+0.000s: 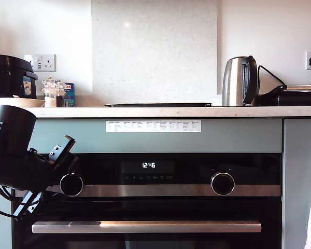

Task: Switch the oven into microwave mode by turning the left rotary switch to the microwave symbol

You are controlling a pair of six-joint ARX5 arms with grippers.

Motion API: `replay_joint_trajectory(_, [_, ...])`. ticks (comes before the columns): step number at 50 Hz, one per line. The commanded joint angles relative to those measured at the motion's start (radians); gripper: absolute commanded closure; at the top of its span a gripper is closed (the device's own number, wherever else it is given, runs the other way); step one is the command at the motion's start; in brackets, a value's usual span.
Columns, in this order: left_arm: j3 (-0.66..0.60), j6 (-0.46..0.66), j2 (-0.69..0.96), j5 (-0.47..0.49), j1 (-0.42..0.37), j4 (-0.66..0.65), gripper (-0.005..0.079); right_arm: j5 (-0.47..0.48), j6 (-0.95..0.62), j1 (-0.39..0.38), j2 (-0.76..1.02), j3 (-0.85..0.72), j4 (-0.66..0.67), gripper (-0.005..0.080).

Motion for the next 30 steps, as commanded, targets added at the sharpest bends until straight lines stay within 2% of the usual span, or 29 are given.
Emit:
replay_joint_trajectory(1, [0.026, 0.014, 0.029, -0.025, 0.012, -0.003, 0.0373, 0.0, 0.001, 0.001, 0.006, -0.005, 0.007, 0.0765])
replay_joint_trajectory(30, [0.029, 0.156, 0.029, -0.064, 0.012, -0.003, 0.0392, 0.0, 0.002, 0.001, 0.006, -0.005, 0.006, 0.0764])
